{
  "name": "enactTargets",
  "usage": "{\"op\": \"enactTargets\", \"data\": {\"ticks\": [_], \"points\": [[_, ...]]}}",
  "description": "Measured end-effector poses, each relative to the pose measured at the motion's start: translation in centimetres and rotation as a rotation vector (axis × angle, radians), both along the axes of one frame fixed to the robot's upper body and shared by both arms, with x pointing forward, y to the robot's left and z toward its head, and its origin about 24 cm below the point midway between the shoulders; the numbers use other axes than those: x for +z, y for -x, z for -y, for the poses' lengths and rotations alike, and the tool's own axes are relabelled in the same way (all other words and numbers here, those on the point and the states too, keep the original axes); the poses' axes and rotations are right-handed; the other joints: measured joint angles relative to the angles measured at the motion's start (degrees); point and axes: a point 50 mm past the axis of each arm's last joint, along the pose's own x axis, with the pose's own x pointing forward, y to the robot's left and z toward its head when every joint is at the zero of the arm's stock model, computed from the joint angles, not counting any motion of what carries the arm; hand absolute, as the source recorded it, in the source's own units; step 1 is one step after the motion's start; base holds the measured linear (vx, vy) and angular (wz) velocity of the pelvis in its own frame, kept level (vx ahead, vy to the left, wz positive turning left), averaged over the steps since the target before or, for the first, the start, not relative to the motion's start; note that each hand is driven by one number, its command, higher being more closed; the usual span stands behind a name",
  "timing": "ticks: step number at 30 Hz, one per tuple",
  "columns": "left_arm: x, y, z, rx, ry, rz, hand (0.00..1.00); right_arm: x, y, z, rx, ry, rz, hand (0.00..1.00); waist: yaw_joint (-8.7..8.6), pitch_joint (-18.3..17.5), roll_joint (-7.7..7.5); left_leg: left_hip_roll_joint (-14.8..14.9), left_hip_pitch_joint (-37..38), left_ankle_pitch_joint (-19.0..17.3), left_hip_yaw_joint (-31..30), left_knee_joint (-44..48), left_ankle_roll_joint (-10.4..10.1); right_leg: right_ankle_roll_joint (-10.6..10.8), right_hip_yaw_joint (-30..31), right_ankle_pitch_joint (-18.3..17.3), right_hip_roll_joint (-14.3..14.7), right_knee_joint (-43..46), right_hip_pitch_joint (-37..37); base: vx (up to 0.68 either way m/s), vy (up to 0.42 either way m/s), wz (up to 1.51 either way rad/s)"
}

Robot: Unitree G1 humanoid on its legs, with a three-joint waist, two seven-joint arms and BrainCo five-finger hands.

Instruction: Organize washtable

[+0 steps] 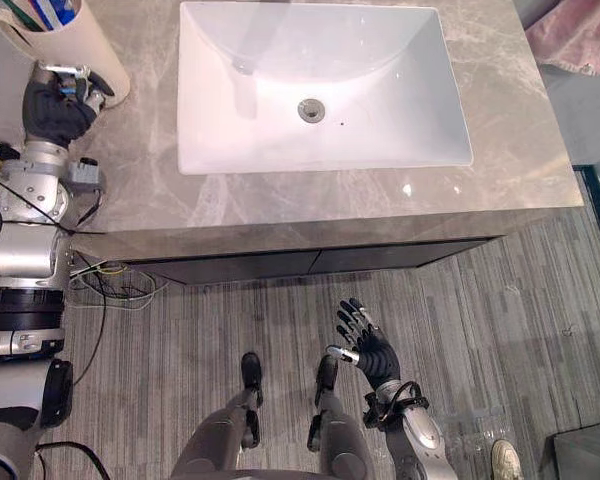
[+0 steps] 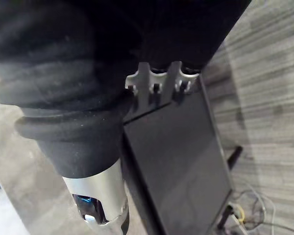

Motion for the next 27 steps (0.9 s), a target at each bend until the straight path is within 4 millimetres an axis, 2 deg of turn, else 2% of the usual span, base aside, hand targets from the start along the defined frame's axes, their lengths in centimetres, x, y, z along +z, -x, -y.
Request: {"op": "enactTargets", "data": {"ticks": [5,8,13,18,27], "points": [[0.7,-0.7,-0.1,0.014,0.026,0.002,1.00,0.0,0.0,-0.1,0.005,0.004,0.001,0.00,-0.08,0.51,-0.74,0.23,-0.39,-0.33,0.65,0.27,-0.43,-0.11,1.03,0.37,0.01,-0.30,-0.47,-0.02,0.009,-0.07],[1.9,-0.6,0.0,0.004,0.037,0.038,1.00,0.0,0.0,-0.1,0.003,0.005,0.000,0.00,-0.14,1.36,-1.40,0.45,-1.61,-0.33,0.72,0.28,-0.73,-0.09,1.34,0.54,0.10,-0.20,-1.87,-0.03,-0.001,-0.05],[2.6,-1.1,0.7,-0.008,0.028,0.042,1.00,0.0,-0.1,-0.1,0.003,0.005,0.001,0.00,-0.62,2.70,-1.51,0.54,-1.91,-0.29,0.74,0.33,-0.76,-0.05,1.41,0.62,0.21,-0.23,-2.19,0.00,-0.001,-0.01],[4.7,-1.6,0.4,0.021,0.010,0.062,1.00,0.0,-0.1,-0.5,0.014,0.001,0.002,0.00,-1.77,3.66,-1.72,0.77,-3.06,-0.17,0.92,1.19,-0.35,-0.41,2.08,1.93,0.41,-0.50,-3.11,0.01,0.016,-0.03],[6.0,-1.7,-0.1,0.031,0.023,0.080,1.00,0.1,-0.1,-1.1,0.034,-0.009,0.008,0.00,-1.77,5.28,-2.25,0.96,-3.42,-0.45,0.90,1.72,-0.52,-0.32,2.64,2.12,0.46,-0.50,-3.24,0.00,0.004,0.00]]}}
